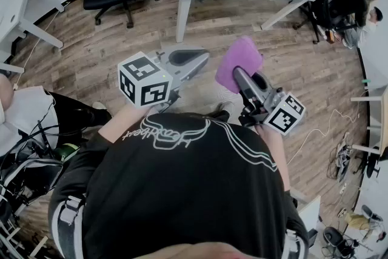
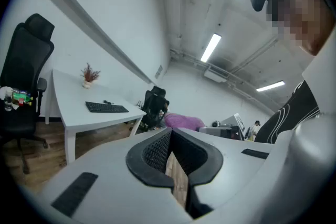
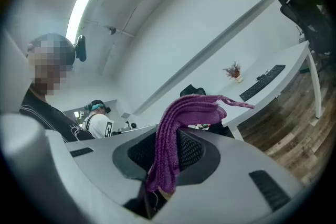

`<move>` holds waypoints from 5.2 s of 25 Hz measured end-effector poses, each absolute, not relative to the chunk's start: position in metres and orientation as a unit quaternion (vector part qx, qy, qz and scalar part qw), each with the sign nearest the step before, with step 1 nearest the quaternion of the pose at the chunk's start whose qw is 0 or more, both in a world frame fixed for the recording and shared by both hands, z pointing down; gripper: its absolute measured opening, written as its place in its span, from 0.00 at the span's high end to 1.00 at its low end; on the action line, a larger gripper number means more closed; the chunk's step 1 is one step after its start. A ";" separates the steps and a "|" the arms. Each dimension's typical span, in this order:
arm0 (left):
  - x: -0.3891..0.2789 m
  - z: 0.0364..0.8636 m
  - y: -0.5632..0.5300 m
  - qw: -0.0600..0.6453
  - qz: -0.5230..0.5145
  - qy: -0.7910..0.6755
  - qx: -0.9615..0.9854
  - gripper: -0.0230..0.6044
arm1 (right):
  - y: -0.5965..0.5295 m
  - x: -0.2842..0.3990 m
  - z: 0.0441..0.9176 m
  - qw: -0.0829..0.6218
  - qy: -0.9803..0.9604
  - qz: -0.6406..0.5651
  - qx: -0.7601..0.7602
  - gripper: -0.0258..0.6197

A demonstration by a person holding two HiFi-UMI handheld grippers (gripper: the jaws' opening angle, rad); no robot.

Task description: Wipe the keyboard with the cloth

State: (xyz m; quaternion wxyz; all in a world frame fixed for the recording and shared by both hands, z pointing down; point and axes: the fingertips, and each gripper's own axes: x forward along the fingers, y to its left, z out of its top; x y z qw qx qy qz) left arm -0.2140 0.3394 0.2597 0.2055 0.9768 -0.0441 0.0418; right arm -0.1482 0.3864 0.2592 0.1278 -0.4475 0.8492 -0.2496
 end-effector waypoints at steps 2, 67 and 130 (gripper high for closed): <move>-0.215 0.257 0.338 0.207 0.041 -0.044 0.977 0.96 | 0.386 -0.148 0.258 0.121 0.850 -0.248 -0.449 0.86; 0.085 0.379 -0.053 0.374 0.085 -0.176 0.907 0.96 | -0.020 0.153 0.375 0.076 0.843 -0.394 -0.359 0.86; 0.000 0.431 -0.217 0.419 0.086 -0.249 0.869 0.96 | -0.204 0.085 0.501 -0.217 0.802 -0.451 -0.325 0.86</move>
